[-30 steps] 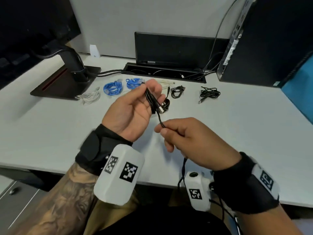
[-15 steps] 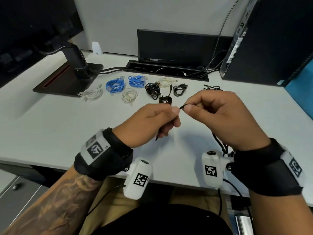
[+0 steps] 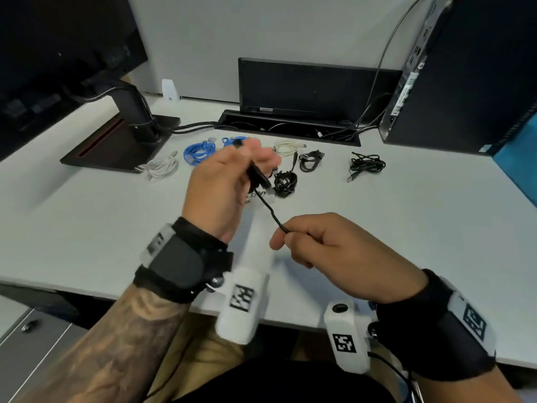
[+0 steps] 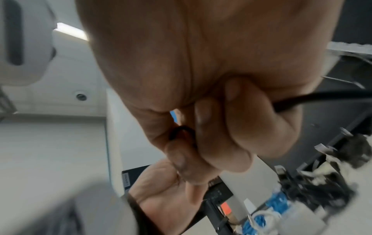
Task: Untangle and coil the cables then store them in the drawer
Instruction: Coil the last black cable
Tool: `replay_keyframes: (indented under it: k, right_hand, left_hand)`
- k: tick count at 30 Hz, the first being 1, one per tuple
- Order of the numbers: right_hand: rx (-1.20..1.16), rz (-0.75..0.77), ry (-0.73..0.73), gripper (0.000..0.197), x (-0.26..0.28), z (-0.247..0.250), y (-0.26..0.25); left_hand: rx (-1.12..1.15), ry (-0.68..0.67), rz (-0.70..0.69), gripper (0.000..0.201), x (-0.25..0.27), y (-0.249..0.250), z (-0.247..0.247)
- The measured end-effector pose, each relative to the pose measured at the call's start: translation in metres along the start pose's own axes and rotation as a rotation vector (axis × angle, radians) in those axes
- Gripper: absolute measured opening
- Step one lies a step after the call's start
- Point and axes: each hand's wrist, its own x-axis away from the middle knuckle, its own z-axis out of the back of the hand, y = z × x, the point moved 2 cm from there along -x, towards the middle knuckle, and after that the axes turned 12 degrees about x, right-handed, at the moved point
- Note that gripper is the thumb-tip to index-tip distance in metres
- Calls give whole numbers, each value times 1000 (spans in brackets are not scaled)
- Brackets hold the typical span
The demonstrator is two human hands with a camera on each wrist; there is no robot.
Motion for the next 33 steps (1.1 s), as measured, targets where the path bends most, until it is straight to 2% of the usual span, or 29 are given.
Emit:
replay_keyframes:
  k: [1,3,5,7,11,13,15,16,17,19,21,23,25,26,28,30,33]
  right_hand:
    - [30,6,13,22,1,2,-3]
    - [65,35,116,20,1,14,-7]
    - [40,69,314,21,3,35,-3]
    - [-4,72,488,21,6,56,4]
    - [24,102,571,12,2,66,10]
    - [5,96,631,9,-6,63,16]
    - [-13,72,626,13,-14,53,22]
    - [-14,64,563,16,-18,44,21]
    - [-9,61,472,20,-21,33,19]
    - [10,49,315,22,-24,11,14]
    - [61,46,220,27,-21,0,9]
    - [122,52,147,30,-15,0,2]
    - [84,67,167,21,-8,8,-4]
    - [40,70,215,18,-5,15,-6]
    - [-15,85,322,15,-2,30,-7]
    - [-2,111,414,16,-3,43,-5]
    - [48,90,508,15,-9,48,2]
  left_hand:
    - [-256,-60,-59,21,5,-4,-2]
    - [-630,-238,-69,18,14,-10,-6]
    - [-824,-380,20,27,17,-12,-8]
    - [-866,-443,144,39,19,-8,-8]
    - [-742,-544,326,35,25,4,-22]
    - [-426,-522,501,29,24,10,-28]
    - [80,-438,676,27,21,18,-34]
    - [302,-363,683,27,17,20,-35]
    - [448,-267,627,27,12,19,-34]
    - [523,-105,466,24,4,10,-28]
    - [401,-27,321,22,-1,0,-20]
    - [121,13,125,20,-5,-6,-7]
    - [-247,-5,-57,19,-5,-4,3]
    - [-397,-61,-79,18,-4,-2,3]
    - [-603,-239,-11,21,6,-4,-3]
    - [-664,-387,96,35,18,-10,-10]
    - [-383,-465,383,42,24,-8,-16]
